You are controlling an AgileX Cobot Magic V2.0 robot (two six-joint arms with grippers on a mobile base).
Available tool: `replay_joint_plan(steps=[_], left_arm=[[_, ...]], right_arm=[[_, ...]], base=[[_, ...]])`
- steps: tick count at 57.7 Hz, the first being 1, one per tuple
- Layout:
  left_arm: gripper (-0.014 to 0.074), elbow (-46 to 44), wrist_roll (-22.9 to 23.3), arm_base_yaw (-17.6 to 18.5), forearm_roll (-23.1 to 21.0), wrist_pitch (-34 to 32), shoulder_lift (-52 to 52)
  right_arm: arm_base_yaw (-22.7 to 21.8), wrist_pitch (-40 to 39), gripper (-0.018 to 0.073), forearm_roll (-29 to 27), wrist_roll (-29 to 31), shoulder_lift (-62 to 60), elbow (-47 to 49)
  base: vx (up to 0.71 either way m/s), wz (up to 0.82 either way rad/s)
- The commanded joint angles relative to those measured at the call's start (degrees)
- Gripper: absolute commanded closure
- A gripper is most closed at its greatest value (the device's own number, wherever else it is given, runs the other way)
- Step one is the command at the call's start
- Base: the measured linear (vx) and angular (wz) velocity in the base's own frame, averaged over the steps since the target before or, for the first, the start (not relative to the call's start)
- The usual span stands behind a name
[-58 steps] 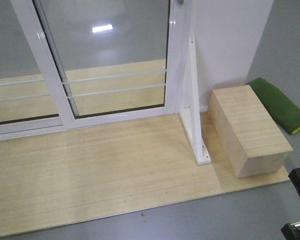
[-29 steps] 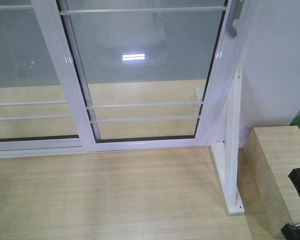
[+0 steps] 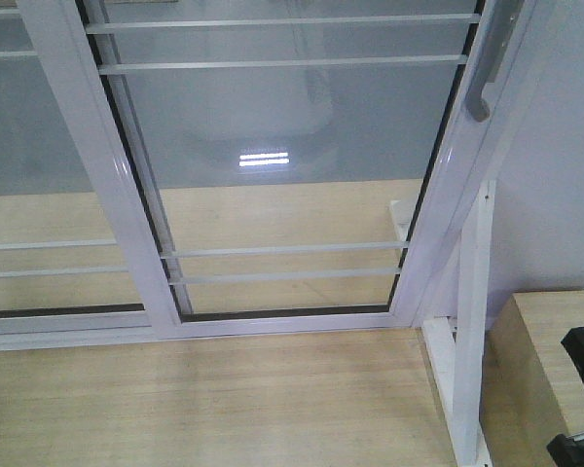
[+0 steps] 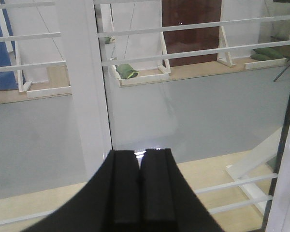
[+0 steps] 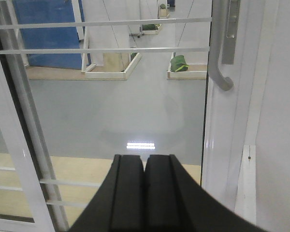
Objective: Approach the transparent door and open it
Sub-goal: 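Approach closer and stop facing the door's silver handle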
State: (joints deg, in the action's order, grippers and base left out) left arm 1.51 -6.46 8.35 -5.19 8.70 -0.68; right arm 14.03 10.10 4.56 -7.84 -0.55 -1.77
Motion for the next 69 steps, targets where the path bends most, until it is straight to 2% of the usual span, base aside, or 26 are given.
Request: replay_joint_plan(steps=[1, 69], left_arm=[[0.0602, 1.75, 0.27, 0.24, -0.36, -4.8, -0.69], [0.0602, 1.75, 0.27, 0.24, -0.36, -4.8, -0.69]], right_arm=[[-0.33, -4.76, 0.0559, 0.23, 0.57, -0.81, -0.75], [-0.33, -4.8, 0.0559, 0.23, 0.57, -0.81, -0.75]], base=[[0.18, 0.01], [0.06, 0.0]])
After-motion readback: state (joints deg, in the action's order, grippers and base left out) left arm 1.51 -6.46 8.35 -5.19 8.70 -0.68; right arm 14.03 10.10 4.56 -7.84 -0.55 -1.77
